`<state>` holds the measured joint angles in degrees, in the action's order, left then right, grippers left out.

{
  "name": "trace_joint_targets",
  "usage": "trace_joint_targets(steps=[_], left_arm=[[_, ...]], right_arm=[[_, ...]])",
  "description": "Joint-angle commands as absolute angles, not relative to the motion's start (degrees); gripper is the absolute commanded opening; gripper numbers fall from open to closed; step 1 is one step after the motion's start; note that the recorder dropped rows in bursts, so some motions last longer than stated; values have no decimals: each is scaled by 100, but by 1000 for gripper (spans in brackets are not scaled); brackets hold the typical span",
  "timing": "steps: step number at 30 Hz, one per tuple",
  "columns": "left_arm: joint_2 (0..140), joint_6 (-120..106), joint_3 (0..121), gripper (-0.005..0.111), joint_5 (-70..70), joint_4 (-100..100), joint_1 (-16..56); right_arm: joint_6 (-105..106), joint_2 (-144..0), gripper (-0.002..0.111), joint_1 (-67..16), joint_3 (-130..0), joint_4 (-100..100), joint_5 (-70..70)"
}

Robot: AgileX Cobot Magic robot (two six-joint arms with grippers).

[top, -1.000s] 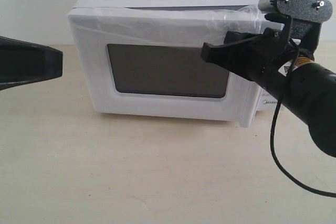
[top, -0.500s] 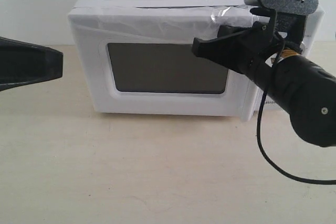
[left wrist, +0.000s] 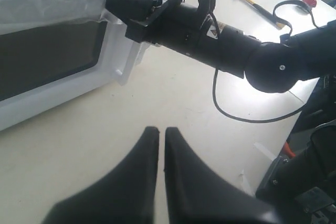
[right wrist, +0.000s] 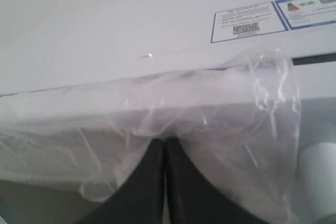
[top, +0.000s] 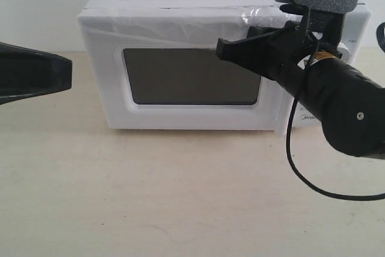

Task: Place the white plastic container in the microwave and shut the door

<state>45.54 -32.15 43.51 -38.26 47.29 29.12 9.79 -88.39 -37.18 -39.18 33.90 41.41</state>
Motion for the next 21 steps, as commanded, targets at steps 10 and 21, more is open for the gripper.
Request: trace_joint_targets(steps=[10,21], left_arm=[[4502,-3175,4325,4,-3797,4768,2937],[4502,-3175,4325,4,-3774,4730,2937]], right_arm=[[1362,-8870,0,-3491,-4140,3853,4228],[1760,-8450,0,-4075,-3960,3994,4218]])
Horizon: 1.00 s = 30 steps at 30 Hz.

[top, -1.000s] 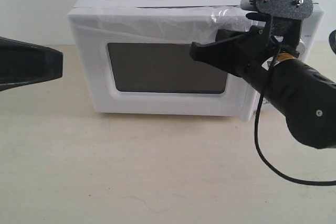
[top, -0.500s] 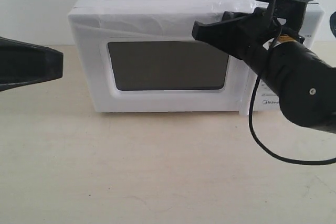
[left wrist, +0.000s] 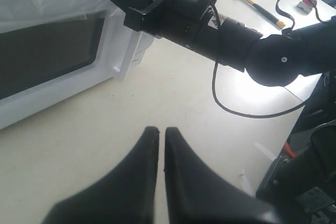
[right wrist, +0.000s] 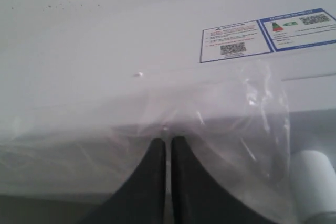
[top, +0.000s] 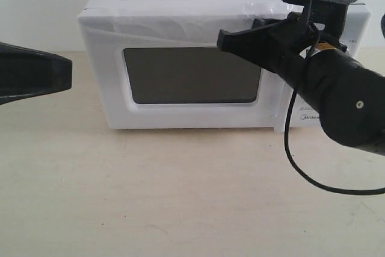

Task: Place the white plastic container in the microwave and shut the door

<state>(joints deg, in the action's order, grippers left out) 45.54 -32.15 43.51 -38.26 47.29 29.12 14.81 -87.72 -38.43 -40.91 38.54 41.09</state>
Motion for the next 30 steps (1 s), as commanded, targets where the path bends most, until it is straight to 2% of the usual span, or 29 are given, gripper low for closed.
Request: trace_joint_targets(steps=[1,4,10,16,24,30], left_arm=[[4502,-3175,4325,4,-3774,4730,2937],[4483,-3175,4325,4,-3774,4730,2937],[4076,-3175,4325,4,-3690,4904,2937],[2881,-3188,3503,4,-3062,5331,2937],[2033,-3172,2843,4,-2117,5635,2937],[2044,-3172,2818,4,-2567,5635,2937]], right_arm=[[1904,-8328,0,-4126,-3889,4170,4218],[2092,-7935,0,-4126,-3597,4508,4180],[2596,-6108,0,-4126,-2389,4508,3893],[2755,-4356,0,-4126,-1540,4599,3818],[2755,-3725,0,-4126,-1380,4612,2164],[2755,-3725,0,-4126,-1380,4596,1892]])
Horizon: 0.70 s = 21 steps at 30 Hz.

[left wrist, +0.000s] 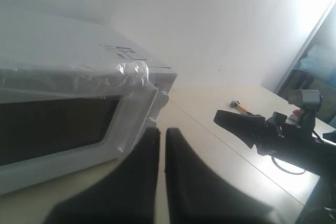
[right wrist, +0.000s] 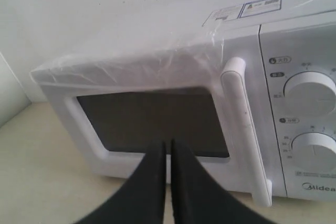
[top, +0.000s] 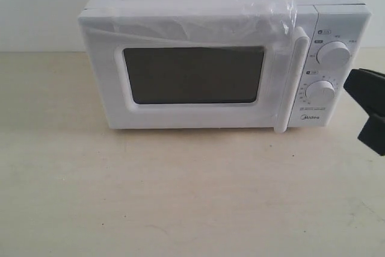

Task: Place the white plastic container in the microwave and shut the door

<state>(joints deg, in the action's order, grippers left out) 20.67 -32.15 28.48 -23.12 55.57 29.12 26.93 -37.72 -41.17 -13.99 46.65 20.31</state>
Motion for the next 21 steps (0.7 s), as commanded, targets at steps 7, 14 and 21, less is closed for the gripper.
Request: trace_joint_targets(steps=[7,14,21], left_arm=[[2044,-3172,2818,4,-2579,5635,2937],[2044,-3172,2818,4,-2579,5635,2937],[2033,-3280,2818,4,-2593,5577,2908]], right_arm=[[2736,-3725,0,-4126,-1380,4596,1892],[2736,-3725,0,-4126,-1380,4596,1892],[2723,-3725,0,-4126,-1380,4596,1892]])
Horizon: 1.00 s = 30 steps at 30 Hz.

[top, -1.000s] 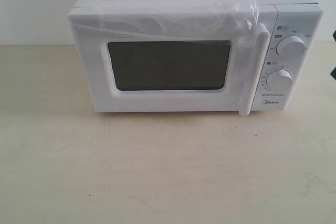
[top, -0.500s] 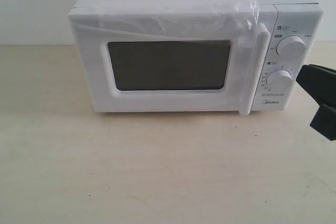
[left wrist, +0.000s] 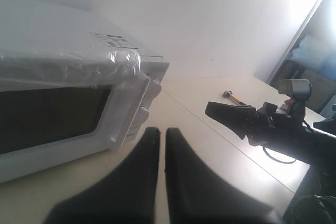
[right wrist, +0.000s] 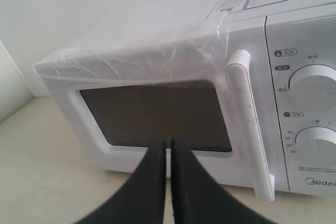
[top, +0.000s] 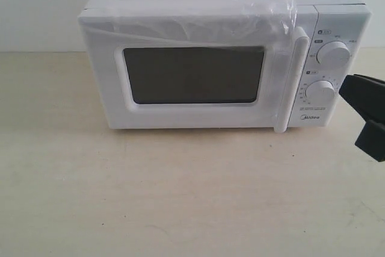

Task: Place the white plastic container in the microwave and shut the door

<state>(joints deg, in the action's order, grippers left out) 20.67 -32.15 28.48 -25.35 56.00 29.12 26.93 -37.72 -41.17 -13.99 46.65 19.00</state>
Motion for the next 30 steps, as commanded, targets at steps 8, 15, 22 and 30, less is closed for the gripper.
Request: trace_joint_targets(steps=[8,15,22,30], left_arm=[[1790,-4162,2768,4,-2485,5014,1857],[819,-4469,2498,4,-2457,3786,1039],[274,-4469,2258,4,-2419,3604,642],[0,-4469,1916,4,-2359,3189,398]], right_arm=[[2712,-3725,0,-4126,-1380,4596,1892],[2687,-3725,0,-4126,-1380,4596,1892],[2687,-3725,0,-4126,-1380,4596,1892],[2687,-3725,0,-4126,-1380,4596,1892]])
